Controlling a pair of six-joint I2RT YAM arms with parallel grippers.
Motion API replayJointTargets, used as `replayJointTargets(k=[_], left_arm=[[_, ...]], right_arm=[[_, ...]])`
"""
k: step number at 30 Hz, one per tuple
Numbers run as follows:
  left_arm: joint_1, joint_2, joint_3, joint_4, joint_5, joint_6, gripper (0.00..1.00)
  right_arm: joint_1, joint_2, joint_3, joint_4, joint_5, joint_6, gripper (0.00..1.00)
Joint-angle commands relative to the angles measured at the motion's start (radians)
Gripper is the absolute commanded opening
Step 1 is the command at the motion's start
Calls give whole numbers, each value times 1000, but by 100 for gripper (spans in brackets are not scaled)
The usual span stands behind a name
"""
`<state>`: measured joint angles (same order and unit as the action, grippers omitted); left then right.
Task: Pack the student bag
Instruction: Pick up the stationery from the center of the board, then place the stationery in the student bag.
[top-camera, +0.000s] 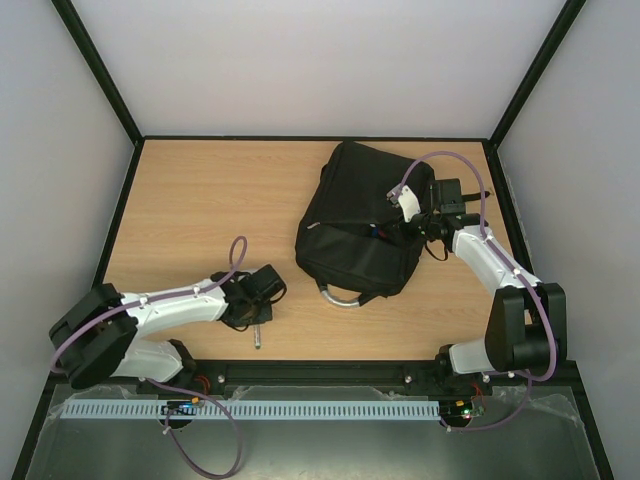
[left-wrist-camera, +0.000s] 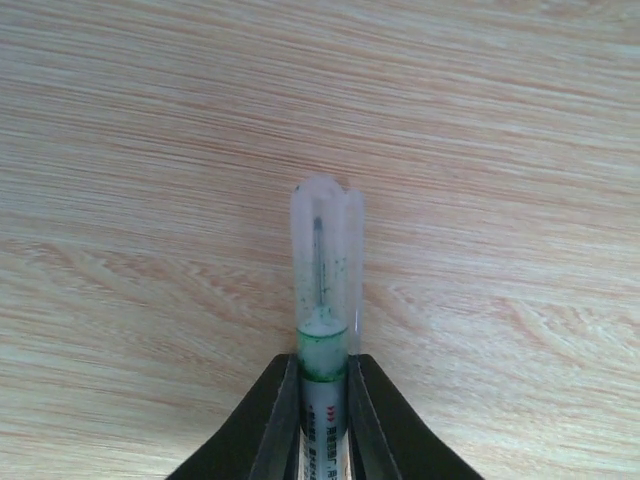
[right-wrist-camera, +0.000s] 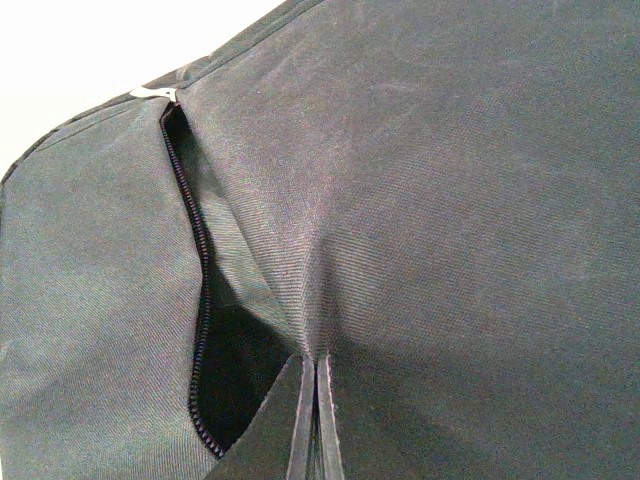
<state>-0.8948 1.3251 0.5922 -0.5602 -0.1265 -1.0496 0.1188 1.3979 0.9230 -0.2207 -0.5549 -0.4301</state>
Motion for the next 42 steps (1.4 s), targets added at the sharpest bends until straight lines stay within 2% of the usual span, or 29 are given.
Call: replayJointTargets(k=[1, 4, 8, 12, 16, 20, 25, 29, 36, 42], left_arm=[[-41, 40, -22, -42, 72, 14, 19], [-71, 30, -18, -105, 51, -13, 27], [-108, 8, -59, -115, 77, -41, 28], [-113, 17, -63, -86, 78, -50, 17], [-115, 3, -12, -131, 20, -50, 4], [-115, -47, 72, -197, -56, -42, 2], [-115, -80, 239, -200, -108, 54, 2], [-124, -78, 351, 6, -36, 237, 2], [-113, 108, 539, 216, 94, 454, 2], [-47, 343, 675, 243, 221, 528, 2]], right_arm=[[-2, 9, 27, -55, -46, -2, 1], [-2, 9, 28, -56, -47, -2, 1], [-3, 8, 29, -57, -51, -2, 1], [-2, 9, 31, -58, -55, -2, 1], [-2, 2, 31, -59, -58, -1, 1], [-3, -9, 30, -58, -64, 2, 1], [-2, -36, 32, -54, -99, 23, 1], [-2, -38, 26, -45, -92, 24, 1], [-3, -32, 23, -42, -90, 25, 1], [-3, -37, 17, -37, -89, 28, 1]])
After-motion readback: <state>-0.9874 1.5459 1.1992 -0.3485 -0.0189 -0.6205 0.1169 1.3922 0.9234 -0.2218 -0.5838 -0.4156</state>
